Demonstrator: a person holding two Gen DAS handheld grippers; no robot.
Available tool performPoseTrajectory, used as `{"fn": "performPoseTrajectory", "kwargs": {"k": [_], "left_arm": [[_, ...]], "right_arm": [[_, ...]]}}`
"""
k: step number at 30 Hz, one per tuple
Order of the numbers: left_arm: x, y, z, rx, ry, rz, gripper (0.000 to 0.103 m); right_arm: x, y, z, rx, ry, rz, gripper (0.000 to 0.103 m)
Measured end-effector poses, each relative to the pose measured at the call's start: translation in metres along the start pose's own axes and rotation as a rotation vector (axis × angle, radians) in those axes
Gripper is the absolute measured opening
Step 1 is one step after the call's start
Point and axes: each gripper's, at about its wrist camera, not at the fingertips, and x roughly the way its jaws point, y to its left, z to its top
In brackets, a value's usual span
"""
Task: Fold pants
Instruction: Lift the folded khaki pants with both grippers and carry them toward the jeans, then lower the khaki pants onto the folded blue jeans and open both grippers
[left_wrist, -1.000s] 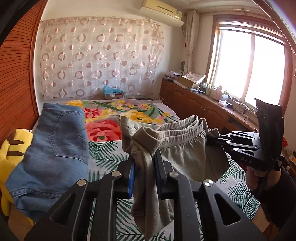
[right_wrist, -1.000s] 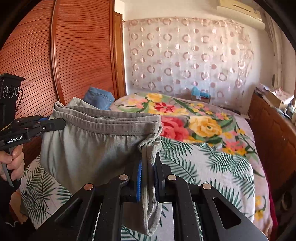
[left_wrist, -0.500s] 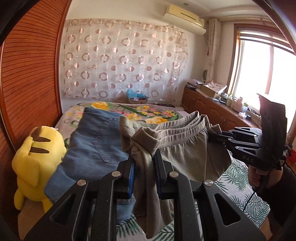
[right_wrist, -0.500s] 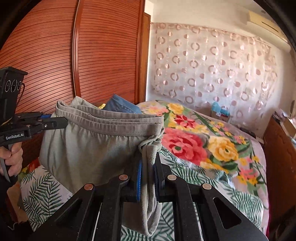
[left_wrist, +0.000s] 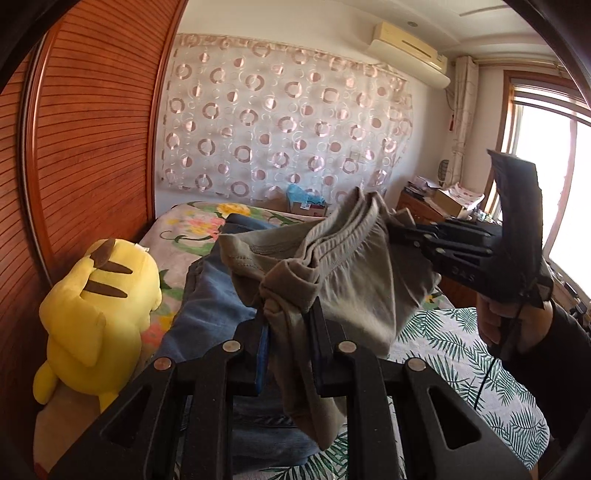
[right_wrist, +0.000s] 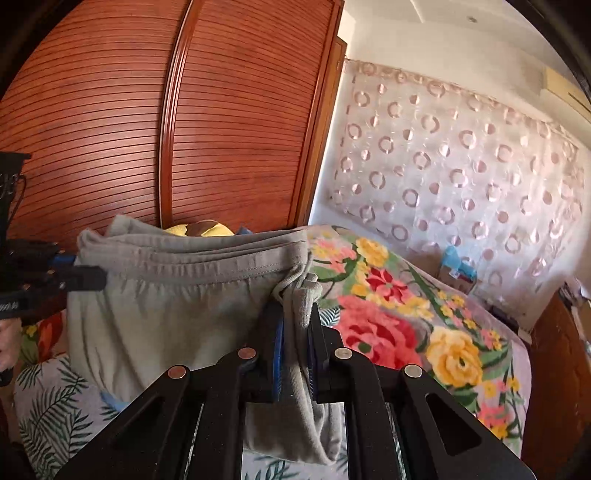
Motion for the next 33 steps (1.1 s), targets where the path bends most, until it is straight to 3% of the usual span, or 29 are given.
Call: {"fn": "performPoseTrajectory", "kwargs": {"k": [4, 16, 22, 25, 29, 33], "left_arm": [[-0.002, 0.000, -0.007, -0.014, -0.011, 0.068, 0.019], [-0.007, 0.020, -0.023, -0.114, 0.023, 0.097, 0.019], [0.000, 0.028, -0.032, -0.155, 0.059, 0.125, 0.021], [0.001, 0.029, -0.036, -0.154, 0.065, 0.126, 0.021], [0.001, 0.032, -0.038, -0.160, 0.072, 0.131, 0.021], [0.002, 0.033, -0.041, -0.160, 0.082, 0.137, 0.021]], "right_arm": [[0.028, 0.001, 0.006, -0.033, 0.004, 0.034, 0.011], [0.090, -0.004, 0.036, -0.064, 0.024, 0.161, 0.011], [0.095, -0.008, 0.032, -0.056, 0.064, 0.193, 0.011], [0.092, -0.017, 0.032, -0.044, 0.071, 0.180, 0.027], [0.078, -0.039, 0.029, -0.005, 0.061, 0.184, 0.034], [0.061, -0.049, 0.014, -0.005, 0.073, 0.207, 0.034]]}}
